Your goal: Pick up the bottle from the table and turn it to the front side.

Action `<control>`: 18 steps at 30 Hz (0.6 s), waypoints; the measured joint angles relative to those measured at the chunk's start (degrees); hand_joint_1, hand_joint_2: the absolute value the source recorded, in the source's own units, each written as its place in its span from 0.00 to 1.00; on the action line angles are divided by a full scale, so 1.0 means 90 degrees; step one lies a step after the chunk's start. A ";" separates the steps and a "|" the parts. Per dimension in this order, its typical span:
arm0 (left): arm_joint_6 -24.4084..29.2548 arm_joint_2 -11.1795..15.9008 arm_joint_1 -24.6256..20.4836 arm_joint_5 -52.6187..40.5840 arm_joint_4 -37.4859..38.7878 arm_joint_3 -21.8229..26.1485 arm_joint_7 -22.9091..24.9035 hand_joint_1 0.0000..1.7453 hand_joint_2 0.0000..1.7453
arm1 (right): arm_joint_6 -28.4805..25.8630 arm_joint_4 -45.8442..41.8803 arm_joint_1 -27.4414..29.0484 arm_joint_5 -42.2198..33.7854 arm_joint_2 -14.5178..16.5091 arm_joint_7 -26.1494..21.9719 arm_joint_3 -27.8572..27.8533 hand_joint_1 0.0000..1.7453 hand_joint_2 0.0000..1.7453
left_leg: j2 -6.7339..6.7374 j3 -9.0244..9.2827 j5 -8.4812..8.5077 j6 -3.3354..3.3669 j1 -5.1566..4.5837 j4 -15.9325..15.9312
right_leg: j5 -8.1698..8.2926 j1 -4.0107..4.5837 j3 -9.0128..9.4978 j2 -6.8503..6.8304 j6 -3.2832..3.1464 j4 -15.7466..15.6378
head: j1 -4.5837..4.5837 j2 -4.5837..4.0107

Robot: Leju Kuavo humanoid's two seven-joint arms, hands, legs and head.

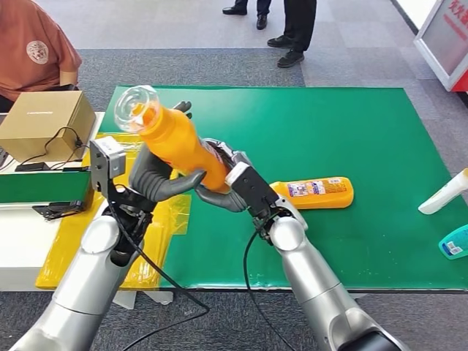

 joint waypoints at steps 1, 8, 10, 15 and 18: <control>0.0053 0.0001 -0.0009 -0.0046 0.0000 0.0000 -0.0015 0.00 1.00 | -0.0002 -0.0016 0.0021 -0.0005 -0.0001 0.0001 0.0043 1.00 1.00 | 0.0000 0.0000 0.0000 0.0000 0.0000 0.0000 | 0.0000 0.0000 0.0000 0.0000 0.0000 0.0000 | 0.0000 0.0000; 0.0133 -0.0001 -0.0075 -0.0103 0.0000 -0.0019 -0.0016 1.00 1.00 | -0.0007 -0.0085 0.0094 -0.0104 -0.0001 0.0018 0.0297 1.00 1.00 | 0.0000 0.0000 0.0000 0.0000 0.0000 0.0000 | 0.0000 0.0000 0.0000 0.0000 0.0000 0.0000 | 0.0001 0.0000; 0.0132 -0.0001 -0.0075 -0.0065 0.0000 -0.0036 -0.0021 1.00 1.00 | -0.0011 -0.0099 0.0095 -0.0152 -0.0002 0.0033 0.0333 1.00 1.00 | 0.0000 0.0000 0.0000 0.0000 0.0000 0.0000 | 0.0000 0.0000 0.0000 0.0000 0.0000 0.0000 | 0.0001 0.0000; 0.0119 0.0009 -0.0075 0.0073 0.0000 -0.0061 -0.0035 1.00 1.00 | -0.0071 -0.0120 0.0096 -0.0263 -0.0029 0.0078 0.0425 1.00 1.00 | 0.0000 -0.0001 0.0000 0.0000 0.0000 0.0000 | 0.0000 0.0000 0.0000 0.0000 0.0000 0.0000 | 0.0000 0.0000; 0.0099 0.0016 -0.0076 0.0158 0.0000 -0.0066 -0.0035 1.00 1.00 | -0.0104 -0.0120 0.0096 -0.0305 -0.0042 0.0086 0.0479 1.00 1.00 | 0.0000 -0.0001 0.0000 0.0000 0.0000 0.0000 | 0.0000 0.0000 -0.0001 0.0000 0.0000 0.0000 | 0.0000 0.0000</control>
